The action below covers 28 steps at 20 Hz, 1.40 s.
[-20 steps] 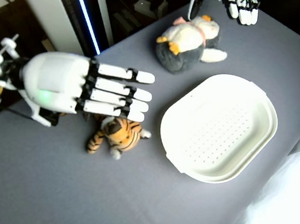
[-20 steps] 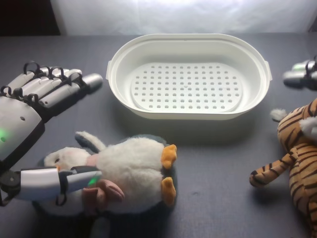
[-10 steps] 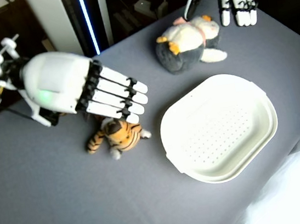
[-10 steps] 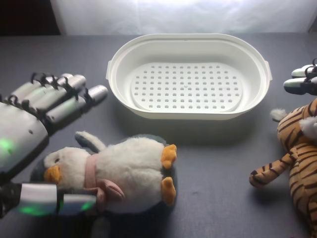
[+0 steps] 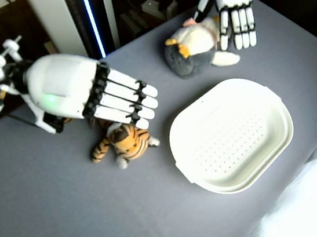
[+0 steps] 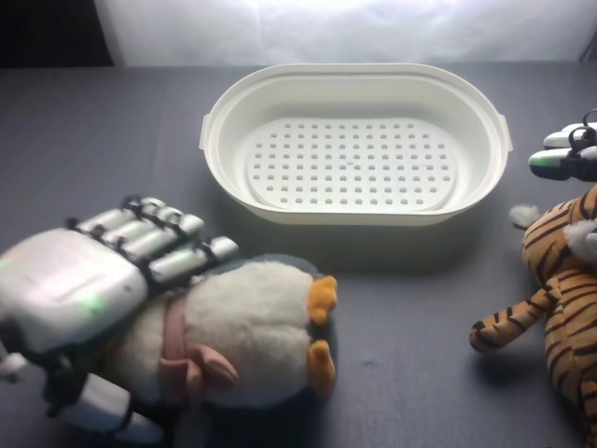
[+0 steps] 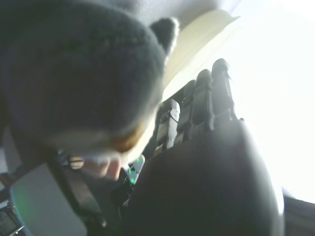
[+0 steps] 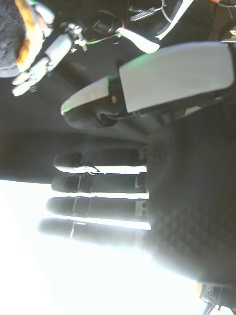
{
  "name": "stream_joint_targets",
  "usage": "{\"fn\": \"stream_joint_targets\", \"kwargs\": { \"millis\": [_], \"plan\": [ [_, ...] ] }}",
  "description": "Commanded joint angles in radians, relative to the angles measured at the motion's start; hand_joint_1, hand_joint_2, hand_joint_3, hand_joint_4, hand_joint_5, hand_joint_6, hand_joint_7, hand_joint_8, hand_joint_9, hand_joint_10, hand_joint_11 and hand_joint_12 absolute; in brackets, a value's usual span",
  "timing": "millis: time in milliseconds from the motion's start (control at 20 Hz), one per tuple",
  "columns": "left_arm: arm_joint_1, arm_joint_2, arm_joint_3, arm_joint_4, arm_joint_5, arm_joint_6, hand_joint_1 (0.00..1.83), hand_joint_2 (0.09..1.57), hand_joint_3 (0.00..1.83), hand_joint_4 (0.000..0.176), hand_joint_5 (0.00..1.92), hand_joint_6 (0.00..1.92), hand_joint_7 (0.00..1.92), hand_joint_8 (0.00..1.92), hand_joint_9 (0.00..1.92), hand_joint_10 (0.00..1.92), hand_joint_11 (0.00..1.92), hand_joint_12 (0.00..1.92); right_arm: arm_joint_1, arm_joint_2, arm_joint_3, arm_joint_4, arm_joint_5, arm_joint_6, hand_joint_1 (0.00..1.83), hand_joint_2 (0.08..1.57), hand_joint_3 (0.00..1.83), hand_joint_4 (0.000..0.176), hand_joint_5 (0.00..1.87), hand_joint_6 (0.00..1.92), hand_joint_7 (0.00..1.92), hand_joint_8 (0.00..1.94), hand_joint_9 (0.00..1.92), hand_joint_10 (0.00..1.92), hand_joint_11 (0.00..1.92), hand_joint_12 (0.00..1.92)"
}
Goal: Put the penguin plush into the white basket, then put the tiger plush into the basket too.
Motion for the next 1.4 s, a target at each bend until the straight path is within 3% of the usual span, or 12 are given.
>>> {"fn": "stream_joint_targets", "kwargs": {
  "millis": [0,50,100,150,200,400,600,650,750,900,1050,1350],
  "plan": [
    [-0.023,-0.009,-0.001,0.003,-0.068,0.044,0.96,0.82,0.01,0.163,0.19,0.02,0.2,0.02,0.23,0.03,0.13,0.07,0.006,-0.002,0.005,0.018,0.121,0.008,0.74,1.32,0.0,0.0,0.54,0.0,0.46,0.0,0.46,0.0,0.34,0.46],
    [-0.038,-0.018,-0.001,-0.013,-0.051,0.1,1.09,0.92,0.02,0.017,0.57,0.05,0.62,0.04,0.6,0.05,0.31,0.34,0.006,-0.002,0.005,0.018,0.121,0.008,0.75,1.32,0.0,0.0,0.55,0.0,0.47,0.0,0.47,0.0,0.35,0.47],
    [-0.039,-0.021,0.0,-0.018,-0.05,0.108,1.15,1.06,0.01,0.0,0.92,0.74,0.75,0.82,0.62,1.07,0.32,1.29,0.006,-0.002,0.006,0.018,0.121,0.008,0.76,1.33,0.0,0.0,0.54,0.0,0.47,0.0,0.48,0.0,0.36,0.47],
    [-0.039,-0.021,-0.001,-0.029,-0.063,0.109,1.15,1.13,0.0,0.0,0.91,1.01,0.71,1.41,0.65,1.62,0.35,1.78,0.006,-0.001,0.006,0.018,0.121,0.008,0.76,1.33,0.0,0.0,0.54,0.0,0.46,0.0,0.47,0.0,0.36,0.47],
    [-0.039,-0.018,-0.002,-0.04,-0.081,0.109,1.13,1.19,0.01,0.0,0.83,1.2,0.65,1.66,0.69,1.86,0.55,1.89,0.006,-0.001,0.005,0.018,0.121,0.012,0.76,1.33,0.0,0.004,0.54,0.0,0.46,0.0,0.46,0.0,0.35,0.47],
    [-0.039,0.051,-0.037,-0.014,-0.255,0.035,1.22,1.19,0.0,0.0,0.82,1.08,0.87,1.4,0.88,1.61,0.92,1.8,0.004,-0.001,0.006,0.019,0.121,0.018,0.77,1.33,0.0,0.0,0.54,0.0,0.46,0.0,0.48,0.0,0.36,0.47],
    [-0.088,0.061,0.005,-0.005,-0.391,-0.059,1.22,1.17,0.0,0.0,0.84,1.09,0.92,1.27,0.88,1.39,0.88,1.67,0.009,-0.002,0.007,0.018,0.121,0.018,0.76,1.34,0.0,0.001,0.54,0.0,0.47,0.0,0.49,0.01,0.37,0.48],
    [-0.129,0.041,0.033,-0.011,-0.371,-0.059,1.25,1.14,0.0,0.0,0.93,0.9,0.94,1.29,0.87,1.51,0.83,1.81,0.008,-0.002,0.007,0.017,0.121,0.018,0.77,1.34,0.0,0.0,0.54,0.0,0.47,0.0,0.48,0.0,0.36,0.47],
    [-0.241,-0.024,0.11,-0.01,-0.281,-0.058,1.24,1.12,0.0,0.0,0.88,1.07,1.04,1.03,0.91,1.18,0.77,1.55,0.003,-0.002,0.007,0.017,0.121,0.018,0.77,1.34,0.0,0.0,0.54,0.0,0.47,0.0,0.48,0.0,0.36,0.47],
    [-0.422,-0.131,0.242,0.024,-0.066,-0.058,1.26,1.07,0.0,0.0,1.02,0.82,1.14,0.88,1.05,0.96,0.89,1.4,-0.004,-0.002,0.009,0.017,0.121,0.018,0.79,1.33,0.0,0.0,0.55,0.0,0.48,0.0,0.49,0.0,0.36,0.48],
    [-0.607,-0.222,0.359,0.028,0.183,0.062,1.24,1.1,0.0,0.0,0.93,1.01,1.08,0.93,1.0,0.87,0.88,1.38,-0.004,-0.003,0.01,0.014,0.121,0.018,0.85,1.32,0.0,0.0,0.55,0.0,0.49,0.0,0.5,0.0,0.36,0.5],
    [-0.659,-0.264,0.419,-0.107,0.297,0.26,1.24,1.12,0.0,0.0,0.91,0.99,1.04,1.03,0.98,0.91,0.89,1.31,-0.003,-0.006,0.012,0.009,0.121,0.018,0.86,1.31,0.0,0.0,0.57,0.0,0.5,0.0,0.51,0.0,0.34,0.6]
  ]
}}
